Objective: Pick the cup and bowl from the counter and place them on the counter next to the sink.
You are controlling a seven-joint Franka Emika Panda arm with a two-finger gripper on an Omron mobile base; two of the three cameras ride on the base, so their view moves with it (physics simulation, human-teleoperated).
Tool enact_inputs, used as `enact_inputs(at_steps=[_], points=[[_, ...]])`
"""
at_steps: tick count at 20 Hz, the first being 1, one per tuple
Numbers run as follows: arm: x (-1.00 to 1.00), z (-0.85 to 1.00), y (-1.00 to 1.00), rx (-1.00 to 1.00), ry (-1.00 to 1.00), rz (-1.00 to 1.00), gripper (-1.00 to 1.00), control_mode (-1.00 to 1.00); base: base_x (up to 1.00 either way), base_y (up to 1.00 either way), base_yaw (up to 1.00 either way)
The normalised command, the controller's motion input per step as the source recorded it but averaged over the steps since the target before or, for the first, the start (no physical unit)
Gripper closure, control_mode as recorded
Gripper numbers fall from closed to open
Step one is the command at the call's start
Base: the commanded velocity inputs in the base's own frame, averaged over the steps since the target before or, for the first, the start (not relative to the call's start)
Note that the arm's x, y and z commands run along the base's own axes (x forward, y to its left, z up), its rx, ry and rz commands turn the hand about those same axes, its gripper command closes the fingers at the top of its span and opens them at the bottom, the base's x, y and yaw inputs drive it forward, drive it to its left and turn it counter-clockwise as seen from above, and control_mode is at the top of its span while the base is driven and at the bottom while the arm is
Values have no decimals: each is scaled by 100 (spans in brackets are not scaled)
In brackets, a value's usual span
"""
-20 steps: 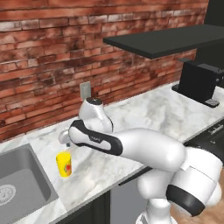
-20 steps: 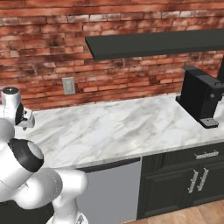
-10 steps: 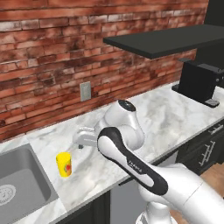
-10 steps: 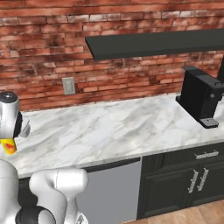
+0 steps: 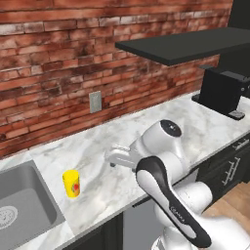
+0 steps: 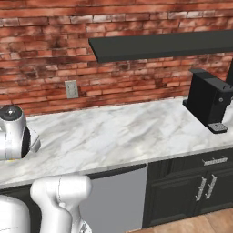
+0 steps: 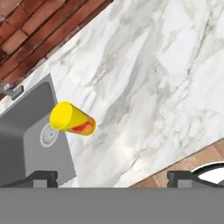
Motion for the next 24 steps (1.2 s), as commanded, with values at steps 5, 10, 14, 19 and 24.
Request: enact_inputs(at_steps=[5, 10, 14, 19, 24], points=[[-49, 23, -63, -10, 0, -4, -100, -100, 0, 0, 0], [-6, 8, -35, -19, 15, 8, -100, -100, 0, 0, 0], [11, 0, -14, -15, 30, 14, -100, -100, 0, 0, 0], [-13, 38, 0, -1, 16, 23, -100, -100, 0, 0, 0], [-53, 60, 0, 0, 11, 19, -100, -100, 0, 0, 0]])
